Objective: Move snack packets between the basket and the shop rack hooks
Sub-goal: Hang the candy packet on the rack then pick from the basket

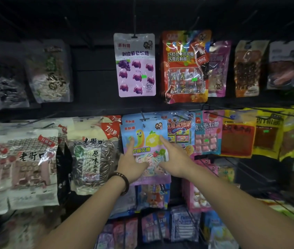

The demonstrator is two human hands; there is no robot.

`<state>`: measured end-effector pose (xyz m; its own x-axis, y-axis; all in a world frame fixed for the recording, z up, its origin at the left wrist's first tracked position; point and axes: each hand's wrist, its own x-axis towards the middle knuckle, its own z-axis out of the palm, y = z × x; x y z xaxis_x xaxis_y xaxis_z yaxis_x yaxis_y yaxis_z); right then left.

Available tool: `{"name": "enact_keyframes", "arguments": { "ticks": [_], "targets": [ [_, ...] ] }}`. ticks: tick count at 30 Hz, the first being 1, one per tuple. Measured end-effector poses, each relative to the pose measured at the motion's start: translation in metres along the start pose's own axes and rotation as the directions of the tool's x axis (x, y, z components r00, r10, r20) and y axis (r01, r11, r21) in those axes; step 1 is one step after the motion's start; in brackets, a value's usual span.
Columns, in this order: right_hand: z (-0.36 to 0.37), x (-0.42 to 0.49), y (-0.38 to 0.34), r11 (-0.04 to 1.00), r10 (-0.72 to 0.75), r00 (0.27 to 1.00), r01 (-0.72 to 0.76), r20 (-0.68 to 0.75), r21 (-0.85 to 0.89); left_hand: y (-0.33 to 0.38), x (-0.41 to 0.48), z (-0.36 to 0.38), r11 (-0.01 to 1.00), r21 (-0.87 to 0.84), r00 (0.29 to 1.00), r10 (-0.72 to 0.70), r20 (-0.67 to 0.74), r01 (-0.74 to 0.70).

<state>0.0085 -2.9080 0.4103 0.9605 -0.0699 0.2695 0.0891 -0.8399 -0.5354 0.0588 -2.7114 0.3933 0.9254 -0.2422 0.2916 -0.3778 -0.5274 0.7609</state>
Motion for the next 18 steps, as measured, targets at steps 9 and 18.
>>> {"name": "enact_keyframes", "arguments": {
  "ticks": [9,18],
  "targets": [
    [0.078,-0.118,0.036,0.994,-0.011,0.997,0.003,-0.071,-0.113,-0.057,-0.123,0.053,0.995,0.078,0.989,0.055,0.139,-0.066],
    [0.236,-0.252,0.123,0.968,0.242,0.936,-0.251,0.255,0.005,-0.217,-0.264,0.151,0.943,0.304,0.81,-0.282,0.515,0.135]
  ]
}}
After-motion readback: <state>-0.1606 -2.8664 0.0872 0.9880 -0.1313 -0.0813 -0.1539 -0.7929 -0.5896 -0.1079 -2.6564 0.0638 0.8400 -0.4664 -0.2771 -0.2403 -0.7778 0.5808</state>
